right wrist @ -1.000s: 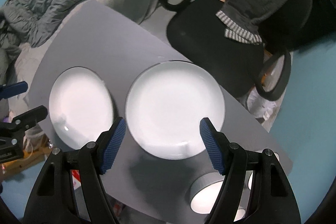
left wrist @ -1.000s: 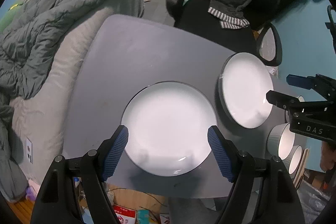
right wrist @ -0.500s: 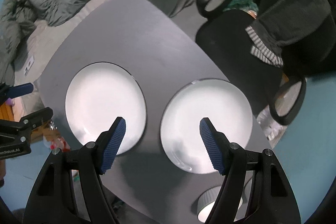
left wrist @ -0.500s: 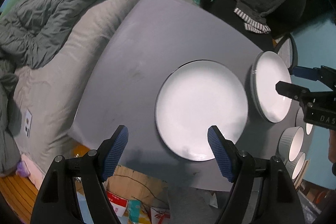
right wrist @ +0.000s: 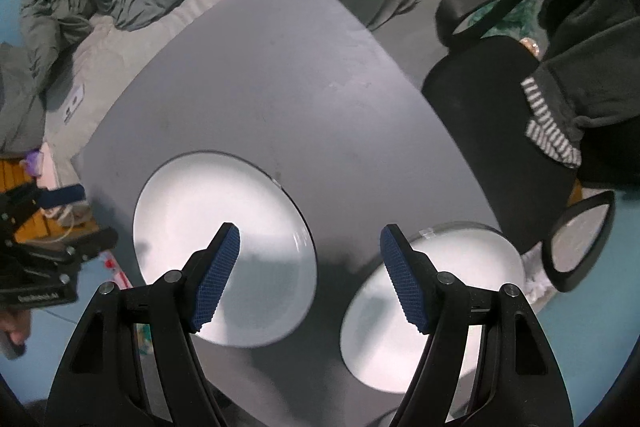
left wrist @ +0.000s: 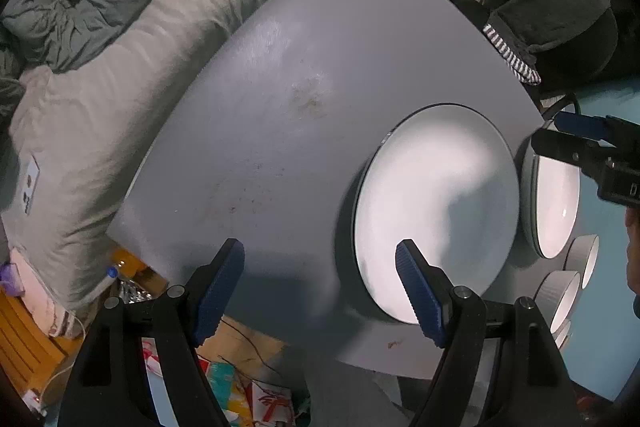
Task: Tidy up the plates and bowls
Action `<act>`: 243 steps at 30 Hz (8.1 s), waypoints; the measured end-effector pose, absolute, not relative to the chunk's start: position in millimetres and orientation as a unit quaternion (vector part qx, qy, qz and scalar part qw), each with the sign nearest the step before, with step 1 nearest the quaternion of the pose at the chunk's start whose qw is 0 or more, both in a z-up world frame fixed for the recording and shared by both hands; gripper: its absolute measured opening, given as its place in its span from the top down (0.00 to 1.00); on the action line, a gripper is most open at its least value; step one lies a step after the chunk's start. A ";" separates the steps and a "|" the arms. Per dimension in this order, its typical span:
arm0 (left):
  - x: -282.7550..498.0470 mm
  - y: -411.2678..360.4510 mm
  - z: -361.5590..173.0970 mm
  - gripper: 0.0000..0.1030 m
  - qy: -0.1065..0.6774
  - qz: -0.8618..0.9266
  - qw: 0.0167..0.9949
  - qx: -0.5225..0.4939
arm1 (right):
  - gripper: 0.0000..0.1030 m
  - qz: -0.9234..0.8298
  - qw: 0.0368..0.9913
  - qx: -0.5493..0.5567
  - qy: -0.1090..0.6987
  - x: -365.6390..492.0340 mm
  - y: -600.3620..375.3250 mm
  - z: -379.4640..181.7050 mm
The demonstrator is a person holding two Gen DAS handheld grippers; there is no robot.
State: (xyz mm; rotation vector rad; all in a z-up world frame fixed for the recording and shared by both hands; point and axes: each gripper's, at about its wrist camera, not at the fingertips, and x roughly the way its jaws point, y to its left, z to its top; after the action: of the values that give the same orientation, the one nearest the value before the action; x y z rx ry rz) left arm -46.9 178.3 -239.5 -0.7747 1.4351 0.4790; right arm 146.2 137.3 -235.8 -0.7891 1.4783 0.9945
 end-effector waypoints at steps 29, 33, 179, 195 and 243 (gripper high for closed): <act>-24.6 185.8 -274.6 0.23 0.644 0.180 0.670 -0.322 | 0.52 0.391 0.509 -0.219 0.735 151.2 118.5 -305.5; -21.4 183.3 -279.3 0.23 0.647 0.177 0.668 -0.322 | 0.56 0.390 0.515 -0.226 0.729 150.0 113.7 -304.2; 183.7 33.0 -242.3 0.46 0.683 0.050 0.713 -0.152 | 0.50 0.189 0.578 0.002 0.794 259.7 -78.2 -279.4; 182.8 21.7 -218.2 0.31 0.667 0.050 0.729 -0.147 | 0.27 0.165 0.622 -0.062 0.763 256.4 -76.6 -255.1; 87.7 -34.8 0.1 0.17 0.452 -0.001 0.882 -0.132 | 0.27 0.154 0.831 -0.109 0.523 153.3 -155.5 -25.8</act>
State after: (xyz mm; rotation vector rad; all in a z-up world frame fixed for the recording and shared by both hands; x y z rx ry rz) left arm 87.7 -34.8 0.1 -0.2746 0.9420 -0.0024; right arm 153.3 -155.5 -25.8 -0.2312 1.1087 0.3259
